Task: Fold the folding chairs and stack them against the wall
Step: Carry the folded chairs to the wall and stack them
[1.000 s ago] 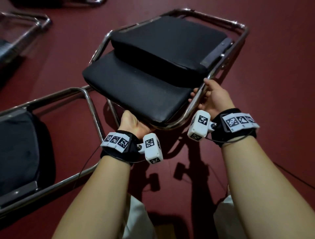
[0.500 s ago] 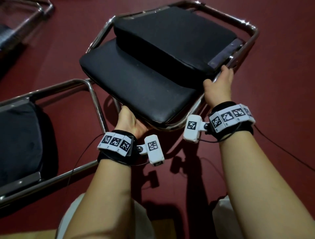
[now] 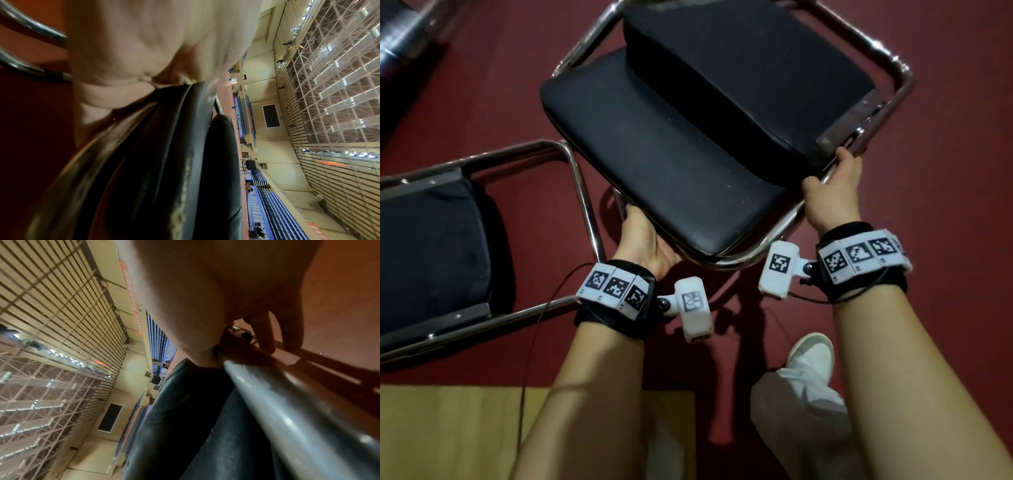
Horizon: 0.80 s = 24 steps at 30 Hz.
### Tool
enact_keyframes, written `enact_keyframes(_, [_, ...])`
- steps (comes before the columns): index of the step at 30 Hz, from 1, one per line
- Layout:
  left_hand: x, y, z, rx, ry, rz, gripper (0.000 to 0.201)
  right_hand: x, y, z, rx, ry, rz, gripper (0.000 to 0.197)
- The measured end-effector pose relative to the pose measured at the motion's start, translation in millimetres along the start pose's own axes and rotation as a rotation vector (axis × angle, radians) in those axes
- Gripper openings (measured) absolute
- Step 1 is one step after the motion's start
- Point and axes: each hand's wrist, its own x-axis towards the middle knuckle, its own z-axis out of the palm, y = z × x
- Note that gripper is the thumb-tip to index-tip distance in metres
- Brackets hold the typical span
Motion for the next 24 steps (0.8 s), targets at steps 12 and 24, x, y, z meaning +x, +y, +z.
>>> enact_keyframes(12, [-152, 112, 175, 0.190, 0.189, 0.006, 0.067, 7, -140, -153, 0.061, -0.190, 0.184, 0.062])
enact_keyframes(24, [-213, 227, 397, 0.405, 0.149, 0.027, 0.055, 74, -265, -307, 0.207, -0.310, 0.292, 0.055])
